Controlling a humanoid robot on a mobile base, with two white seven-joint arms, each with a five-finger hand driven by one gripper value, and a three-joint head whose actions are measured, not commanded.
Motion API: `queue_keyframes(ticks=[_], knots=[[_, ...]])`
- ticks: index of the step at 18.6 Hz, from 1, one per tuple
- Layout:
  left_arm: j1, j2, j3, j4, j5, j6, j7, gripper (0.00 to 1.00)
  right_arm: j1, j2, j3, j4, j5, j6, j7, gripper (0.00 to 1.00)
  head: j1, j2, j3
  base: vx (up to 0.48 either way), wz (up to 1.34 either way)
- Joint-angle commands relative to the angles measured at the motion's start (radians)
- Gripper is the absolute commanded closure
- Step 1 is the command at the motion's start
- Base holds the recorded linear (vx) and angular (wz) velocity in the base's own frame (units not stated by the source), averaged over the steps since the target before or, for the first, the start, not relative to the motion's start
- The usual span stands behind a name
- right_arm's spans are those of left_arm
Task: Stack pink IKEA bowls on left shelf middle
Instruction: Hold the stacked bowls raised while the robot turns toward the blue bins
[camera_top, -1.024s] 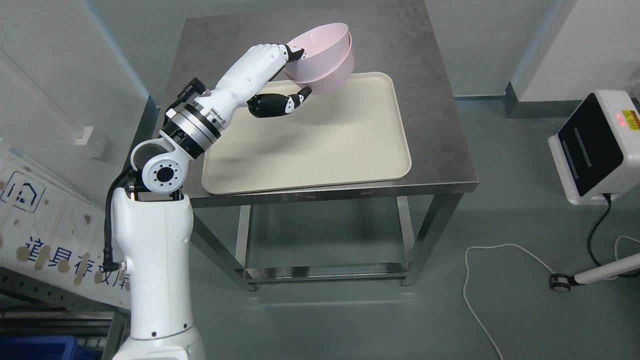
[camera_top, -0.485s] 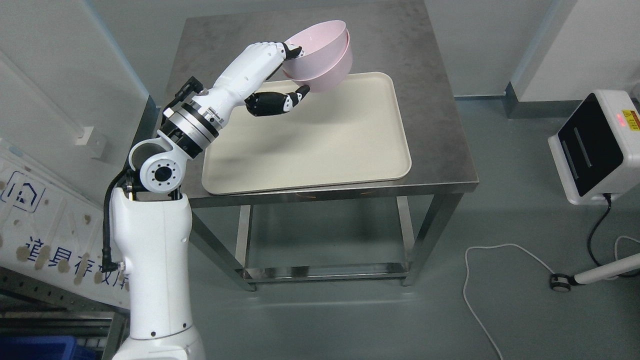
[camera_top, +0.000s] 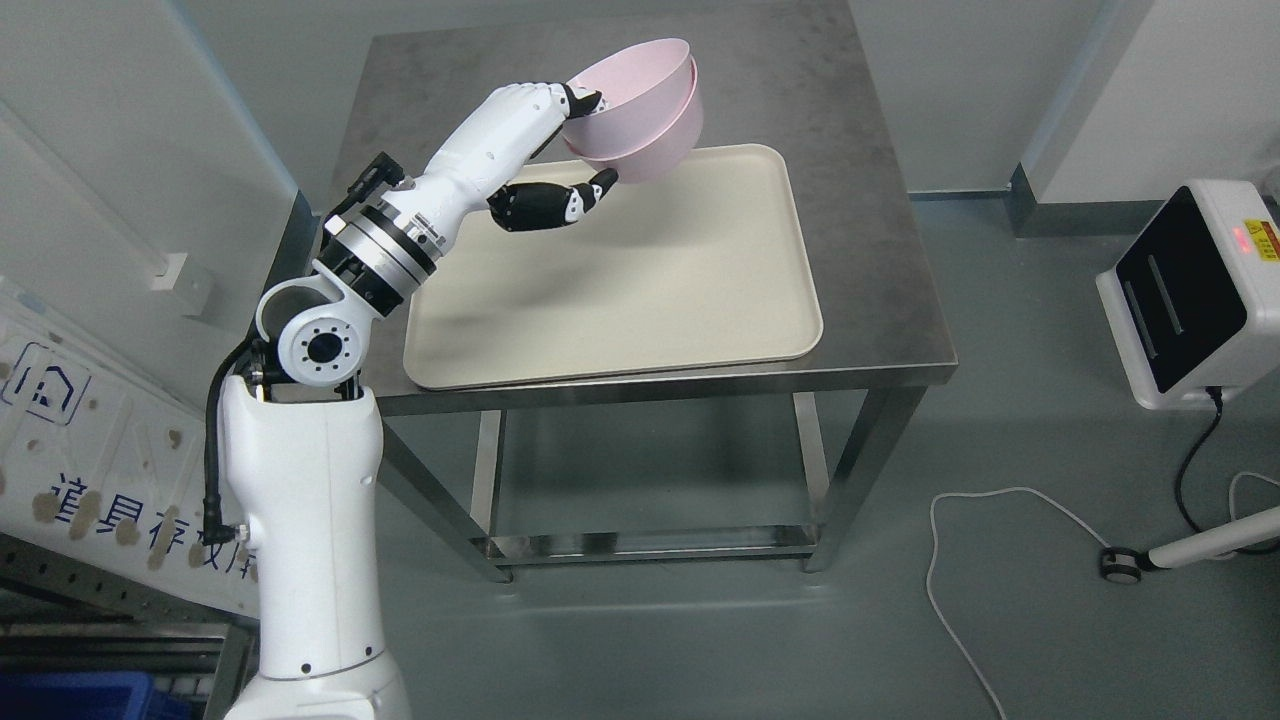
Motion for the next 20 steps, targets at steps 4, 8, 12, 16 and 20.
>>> queue_keyframes(ticks=[4, 8, 12, 16, 20], knots=[[0.001, 0.017, -0.002, -0.001, 0.000, 0.004, 0.000, 0.99, 0.000, -0.017, -0.011, -0.001, 0.008, 0.000, 0.001, 0.00, 0.0000, 0.000, 0.000, 0.000, 0.00], [0.001, 0.017, -0.002, -0.001, 0.000, 0.004, 0.000, 0.98, 0.000, -0.017, -0.011, 0.000, 0.008, 0.000, 0.001, 0.00, 0.0000, 0.000, 0.000, 0.000, 0.00], [0.002, 0.017, -0.003, 0.001, 0.000, 0.005, 0.000, 0.98, 0.000, -0.017, -0.011, 0.000, 0.008, 0.000, 0.001, 0.00, 0.0000, 0.000, 0.000, 0.000, 0.01], [0.004, 0.017, -0.008, 0.002, -0.001, 0.007, 0.000, 0.98, 0.000, -0.017, -0.011, -0.001, 0.008, 0.000, 0.001, 0.00, 0.0000, 0.000, 0.000, -0.050, 0.04], [0.002, 0.017, -0.006, 0.002, -0.001, 0.007, 0.000, 0.98, 0.000, -0.017, -0.011, 0.000, 0.008, 0.000, 0.001, 0.00, 0.0000, 0.000, 0.000, -0.176, -0.03]])
